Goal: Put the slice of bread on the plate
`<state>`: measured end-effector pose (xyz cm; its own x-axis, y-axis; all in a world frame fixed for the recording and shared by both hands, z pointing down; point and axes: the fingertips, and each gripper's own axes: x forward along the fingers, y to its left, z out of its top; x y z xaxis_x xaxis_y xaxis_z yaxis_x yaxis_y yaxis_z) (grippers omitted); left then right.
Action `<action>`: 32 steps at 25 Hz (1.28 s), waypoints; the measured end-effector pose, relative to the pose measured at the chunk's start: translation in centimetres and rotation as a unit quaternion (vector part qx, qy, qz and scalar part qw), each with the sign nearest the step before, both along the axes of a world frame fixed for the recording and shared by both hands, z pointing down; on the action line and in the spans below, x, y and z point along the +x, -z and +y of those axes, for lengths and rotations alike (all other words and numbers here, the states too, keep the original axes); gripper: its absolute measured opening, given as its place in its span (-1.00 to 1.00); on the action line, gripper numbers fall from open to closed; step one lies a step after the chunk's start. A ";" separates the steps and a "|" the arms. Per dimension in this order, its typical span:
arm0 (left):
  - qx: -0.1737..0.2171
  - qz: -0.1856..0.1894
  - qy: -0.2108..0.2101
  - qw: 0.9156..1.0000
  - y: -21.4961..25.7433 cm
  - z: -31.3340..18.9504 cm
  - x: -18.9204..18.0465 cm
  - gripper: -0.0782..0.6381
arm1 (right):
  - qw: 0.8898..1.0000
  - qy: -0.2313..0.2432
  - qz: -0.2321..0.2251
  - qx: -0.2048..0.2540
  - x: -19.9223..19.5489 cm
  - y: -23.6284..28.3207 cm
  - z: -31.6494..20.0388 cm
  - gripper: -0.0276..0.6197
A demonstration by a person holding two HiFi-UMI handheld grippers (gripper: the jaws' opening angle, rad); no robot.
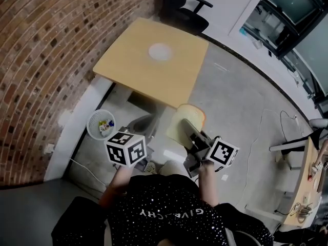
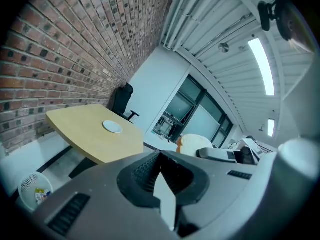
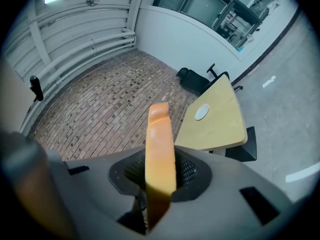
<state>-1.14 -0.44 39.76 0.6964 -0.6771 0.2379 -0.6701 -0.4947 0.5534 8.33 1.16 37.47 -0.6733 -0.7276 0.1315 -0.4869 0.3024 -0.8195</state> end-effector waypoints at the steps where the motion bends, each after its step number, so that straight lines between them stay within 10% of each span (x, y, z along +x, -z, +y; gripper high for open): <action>1: 0.000 0.000 0.001 1.000 -0.2 -0.1 -0.1 -0.75 | 1.000 -0.002 -0.002 -0.002 0.0 0.0 -0.1 -0.62; 14: -0.016 0.009 0.033 0.999 -2.1 -4.8 -1.3 -0.75 | 1.000 0.027 0.012 -0.001 -1.0 -0.9 -6.2 -0.62; 32: -0.019 -0.022 0.042 0.999 -1.9 -25.8 2.8 -0.75 | 0.999 0.031 -0.007 -0.014 3.8 -1.8 -27.2 -0.62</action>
